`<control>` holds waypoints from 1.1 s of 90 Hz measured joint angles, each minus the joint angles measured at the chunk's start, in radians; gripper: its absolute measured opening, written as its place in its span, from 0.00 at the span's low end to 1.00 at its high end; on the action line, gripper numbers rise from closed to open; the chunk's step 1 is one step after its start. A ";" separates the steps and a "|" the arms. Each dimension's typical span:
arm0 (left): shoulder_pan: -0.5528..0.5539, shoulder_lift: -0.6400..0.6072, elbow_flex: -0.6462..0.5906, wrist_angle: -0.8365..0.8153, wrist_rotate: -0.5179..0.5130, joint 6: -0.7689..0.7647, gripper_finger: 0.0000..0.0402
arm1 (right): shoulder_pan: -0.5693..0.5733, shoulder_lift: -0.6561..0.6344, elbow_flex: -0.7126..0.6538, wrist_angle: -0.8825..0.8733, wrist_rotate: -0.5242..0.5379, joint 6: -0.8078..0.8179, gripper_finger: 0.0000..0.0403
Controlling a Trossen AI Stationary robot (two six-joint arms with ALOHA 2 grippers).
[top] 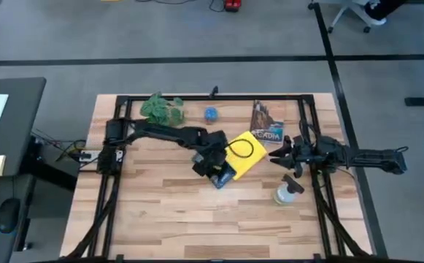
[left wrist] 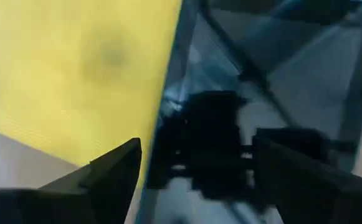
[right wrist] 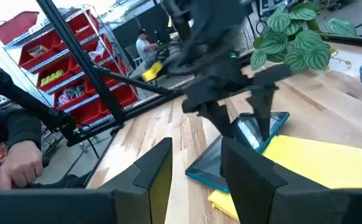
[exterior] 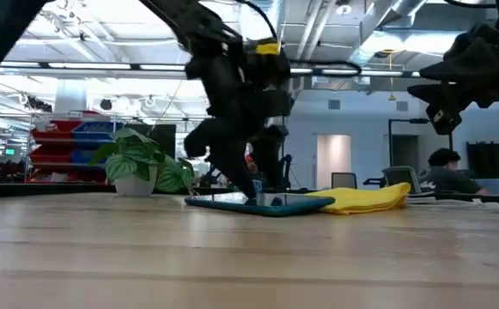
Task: Apply microfiber cloth
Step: Prepare the blue tablet
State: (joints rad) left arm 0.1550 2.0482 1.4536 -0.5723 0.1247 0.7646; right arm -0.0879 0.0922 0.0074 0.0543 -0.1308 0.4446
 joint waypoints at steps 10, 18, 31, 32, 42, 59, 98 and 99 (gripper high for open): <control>0.040 0.032 0.044 -0.054 0.011 -0.003 0.73 | 0.000 0.000 0.000 0.002 0.000 0.000 0.31; 0.062 0.033 0.043 -0.069 0.007 0.010 0.73 | 0.000 0.000 0.000 0.001 0.000 0.000 0.31; 0.077 0.052 0.044 -0.081 0.009 0.023 0.73 | 0.000 0.000 0.000 -0.005 0.000 -0.005 0.31; 0.078 0.056 0.045 -0.081 0.010 0.023 0.73 | 0.000 0.000 0.000 -0.005 0.000 -0.005 0.31; 0.079 0.097 0.045 -0.080 0.014 0.023 0.73 | 0.000 0.000 0.000 -0.005 0.000 -0.007 0.31; 0.068 0.127 0.048 -0.082 0.008 0.012 0.73 | 0.001 0.000 0.000 -0.006 0.000 -0.007 0.31; 0.037 0.141 0.180 -0.256 -0.050 -0.030 0.57 | 0.001 0.000 0.000 -0.007 0.001 -0.007 0.31; 0.036 0.142 0.186 -0.258 -0.050 -0.032 0.56 | 0.001 0.000 0.000 -0.007 0.001 -0.007 0.31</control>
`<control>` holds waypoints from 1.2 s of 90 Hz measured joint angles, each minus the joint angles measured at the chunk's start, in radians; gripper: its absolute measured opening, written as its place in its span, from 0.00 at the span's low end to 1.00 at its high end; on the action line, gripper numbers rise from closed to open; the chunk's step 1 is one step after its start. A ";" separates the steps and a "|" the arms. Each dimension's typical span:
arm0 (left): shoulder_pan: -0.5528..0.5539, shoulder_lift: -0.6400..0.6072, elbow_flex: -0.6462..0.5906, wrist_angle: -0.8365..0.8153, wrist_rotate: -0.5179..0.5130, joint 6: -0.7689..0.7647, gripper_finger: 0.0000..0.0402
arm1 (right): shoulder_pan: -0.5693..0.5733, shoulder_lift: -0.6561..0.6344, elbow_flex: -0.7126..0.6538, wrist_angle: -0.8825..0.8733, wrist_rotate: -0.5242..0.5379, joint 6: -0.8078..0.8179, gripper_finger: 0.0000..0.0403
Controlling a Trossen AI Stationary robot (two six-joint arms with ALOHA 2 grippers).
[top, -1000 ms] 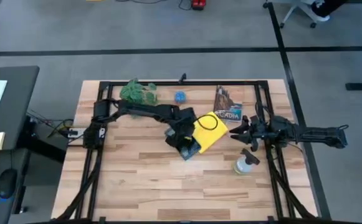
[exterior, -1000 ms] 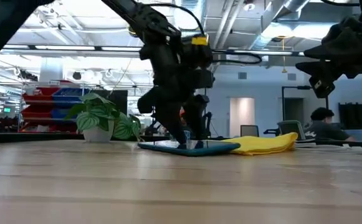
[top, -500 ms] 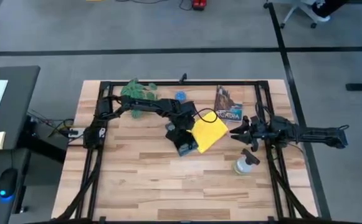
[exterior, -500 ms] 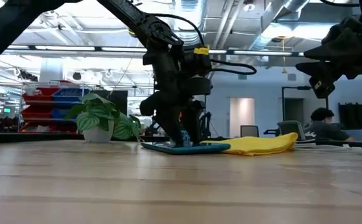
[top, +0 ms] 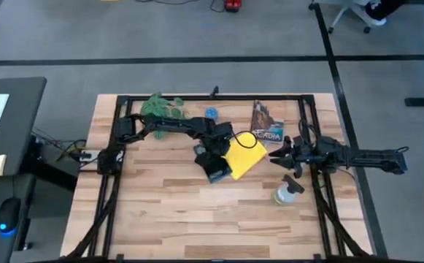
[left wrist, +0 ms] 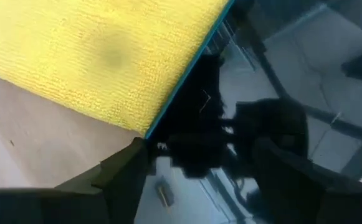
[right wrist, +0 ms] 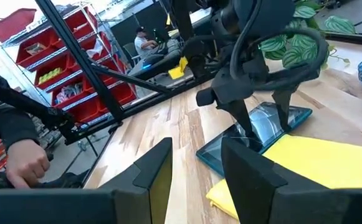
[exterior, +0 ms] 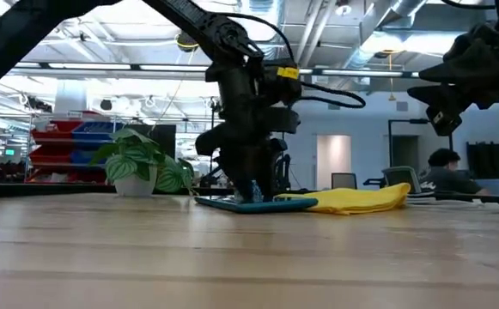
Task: Apply microfiber cloth
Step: Prepare the blue tablet
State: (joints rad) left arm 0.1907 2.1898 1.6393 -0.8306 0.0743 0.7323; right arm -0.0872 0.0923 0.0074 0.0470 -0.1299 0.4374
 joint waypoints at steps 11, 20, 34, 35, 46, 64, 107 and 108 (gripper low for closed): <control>-0.010 0.009 0.076 -0.042 -0.002 -0.020 0.49 | 0.000 0.000 0.000 -0.001 0.000 0.000 0.31; -0.015 0.012 0.134 -0.024 0.003 -0.044 0.44 | 0.000 0.000 0.000 -0.001 0.000 0.000 0.31; -0.025 0.008 0.240 -0.113 0.010 -0.077 0.40 | 0.000 0.000 0.000 -0.001 0.000 0.000 0.31; -0.027 0.008 0.246 -0.122 0.011 -0.079 0.40 | 0.000 0.000 0.000 -0.001 0.000 0.000 0.31; -0.037 -0.002 0.281 -0.205 0.024 -0.149 0.38 | 0.000 0.000 0.000 -0.001 0.000 0.001 0.31; -0.041 -0.079 0.211 -0.278 0.187 -0.362 0.31 | -0.002 -0.001 0.000 0.027 0.003 0.198 0.31; -0.133 -0.771 -0.741 0.479 -0.027 -0.909 0.07 | 0.033 0.052 0.000 0.086 0.128 0.224 0.31; -0.136 -0.782 -0.763 0.499 -0.029 -0.926 0.07 | 0.033 0.055 0.000 0.088 0.130 0.224 0.31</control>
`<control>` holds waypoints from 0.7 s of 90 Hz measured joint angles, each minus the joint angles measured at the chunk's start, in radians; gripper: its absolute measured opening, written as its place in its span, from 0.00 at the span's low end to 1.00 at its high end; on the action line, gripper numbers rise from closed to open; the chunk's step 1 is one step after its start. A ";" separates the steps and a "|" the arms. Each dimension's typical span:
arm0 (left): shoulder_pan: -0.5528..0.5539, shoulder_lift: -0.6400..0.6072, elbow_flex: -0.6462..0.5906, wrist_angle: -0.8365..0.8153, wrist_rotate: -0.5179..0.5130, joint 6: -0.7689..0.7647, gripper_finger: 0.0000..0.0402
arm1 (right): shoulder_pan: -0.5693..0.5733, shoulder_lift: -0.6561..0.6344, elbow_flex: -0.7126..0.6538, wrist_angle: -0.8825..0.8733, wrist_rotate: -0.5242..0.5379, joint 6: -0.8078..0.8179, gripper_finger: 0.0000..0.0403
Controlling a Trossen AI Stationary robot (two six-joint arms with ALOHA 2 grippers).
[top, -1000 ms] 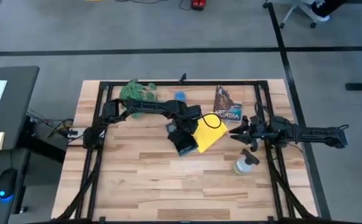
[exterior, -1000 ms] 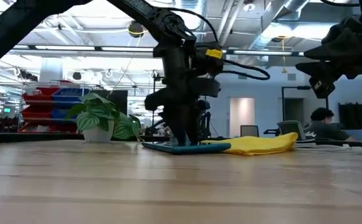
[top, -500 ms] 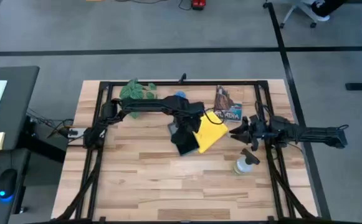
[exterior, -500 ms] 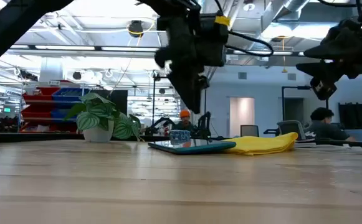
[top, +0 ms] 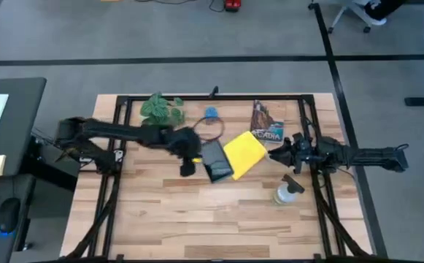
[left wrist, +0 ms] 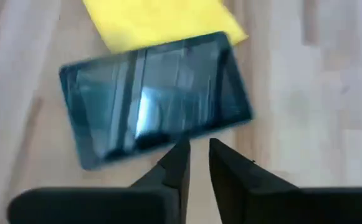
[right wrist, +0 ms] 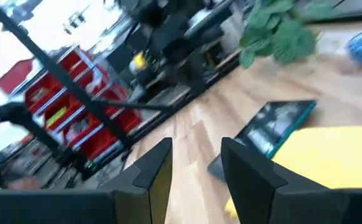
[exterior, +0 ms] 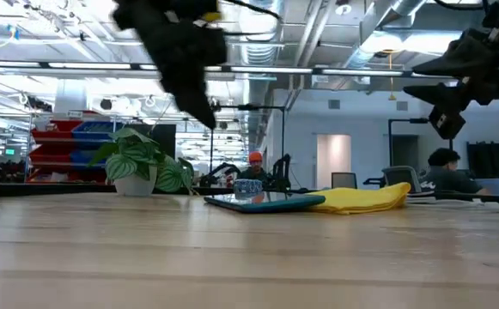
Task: Apply microfiber cloth
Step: Prepare the blue tablet
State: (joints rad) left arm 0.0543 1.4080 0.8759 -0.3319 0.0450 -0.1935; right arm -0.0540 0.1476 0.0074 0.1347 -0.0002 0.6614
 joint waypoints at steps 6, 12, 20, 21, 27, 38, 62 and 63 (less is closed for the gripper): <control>-0.021 -0.047 -0.125 0.136 -0.005 -0.101 0.06 | 0.000 0.021 0.000 0.009 0.001 -0.004 0.31; -0.045 -0.067 -0.233 0.268 -0.011 -0.240 0.06 | 0.002 0.047 0.000 0.032 0.007 0.004 0.31; -0.055 -0.049 -0.334 0.423 -0.006 -0.415 0.06 | 0.002 0.091 0.013 0.031 0.038 0.023 0.31; -0.055 -0.044 -0.343 0.438 -0.006 -0.432 0.06 | 0.002 0.098 0.017 0.030 0.042 0.023 0.31; -0.053 -0.009 -0.377 0.471 -0.021 -0.466 0.07 | 0.002 0.148 0.046 0.041 0.059 0.022 0.31; -0.051 0.082 -0.378 0.490 -0.105 -0.430 0.12 | 0.002 0.237 0.096 0.040 0.086 0.000 0.31; -0.027 0.331 -0.240 0.580 -0.188 -0.295 0.21 | 0.002 0.411 0.209 0.040 0.130 -0.007 0.31; -0.027 0.340 -0.233 0.584 -0.192 -0.289 0.21 | 0.002 0.419 0.213 0.039 0.130 -0.007 0.31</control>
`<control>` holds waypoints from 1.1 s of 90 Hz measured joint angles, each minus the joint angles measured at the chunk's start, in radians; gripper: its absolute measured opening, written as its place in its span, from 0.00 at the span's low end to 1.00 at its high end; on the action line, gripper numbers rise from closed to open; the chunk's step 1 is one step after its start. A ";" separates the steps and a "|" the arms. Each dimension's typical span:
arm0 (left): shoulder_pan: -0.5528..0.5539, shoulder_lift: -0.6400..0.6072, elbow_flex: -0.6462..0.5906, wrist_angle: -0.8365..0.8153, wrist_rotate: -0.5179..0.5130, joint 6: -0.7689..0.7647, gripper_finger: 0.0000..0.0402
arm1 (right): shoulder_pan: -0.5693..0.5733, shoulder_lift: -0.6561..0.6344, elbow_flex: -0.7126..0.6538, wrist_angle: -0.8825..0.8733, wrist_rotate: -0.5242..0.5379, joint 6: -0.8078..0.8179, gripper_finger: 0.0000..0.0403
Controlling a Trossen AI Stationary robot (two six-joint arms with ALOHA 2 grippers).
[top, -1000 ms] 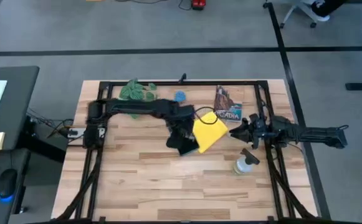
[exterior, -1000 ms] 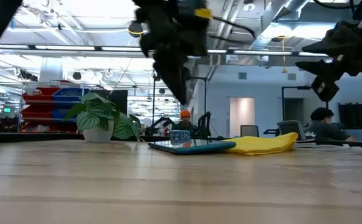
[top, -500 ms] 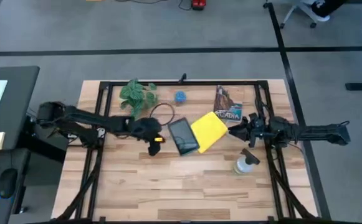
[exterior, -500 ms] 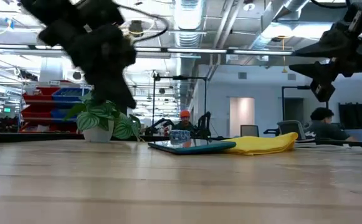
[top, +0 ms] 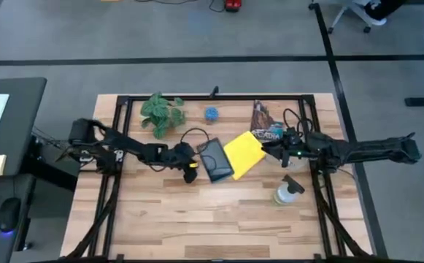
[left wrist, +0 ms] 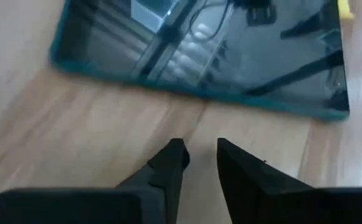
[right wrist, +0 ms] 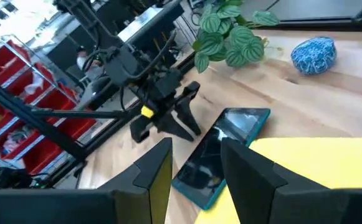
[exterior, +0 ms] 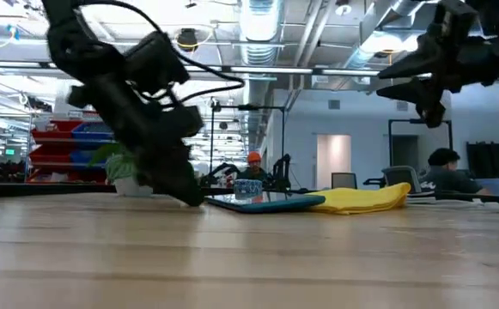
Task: Apply microfiber cloth
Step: Prepare the blue tablet
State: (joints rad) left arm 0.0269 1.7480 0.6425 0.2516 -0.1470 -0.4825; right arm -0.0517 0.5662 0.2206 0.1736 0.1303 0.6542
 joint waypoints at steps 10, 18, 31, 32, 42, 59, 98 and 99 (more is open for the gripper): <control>0.000 0.059 0.057 0.009 -0.027 0.036 0.22 | -0.001 0.075 0.042 -0.001 0.000 0.000 0.31; 0.000 0.084 0.091 0.012 -0.034 0.064 0.22 | 0.004 0.136 0.071 0.001 0.000 0.000 0.31; 0.001 0.102 0.127 0.038 -0.037 0.140 0.22 | 0.014 0.232 0.103 0.001 0.000 0.004 0.31; 0.001 0.103 0.128 0.040 -0.037 0.146 0.22 | 0.015 0.240 0.105 0.001 0.000 0.006 0.31; 0.005 0.107 0.146 0.045 -0.050 0.182 0.22 | 0.022 0.314 0.113 -0.004 0.000 0.037 0.31; 0.031 0.123 0.159 0.084 -0.059 0.191 0.22 | 0.026 0.420 0.116 -0.007 0.000 0.096 0.31; 0.115 0.137 0.161 0.146 0.206 0.084 0.37 | 0.026 0.483 0.117 -0.010 -0.008 0.141 0.31; 0.118 0.137 0.161 0.145 0.216 0.076 0.38 | 0.026 0.483 0.117 -0.009 -0.008 0.140 0.31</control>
State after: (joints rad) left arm 0.1447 1.8848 0.8032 0.3968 0.0694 -0.4061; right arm -0.0261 1.0489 0.3374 0.1645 0.1224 0.7945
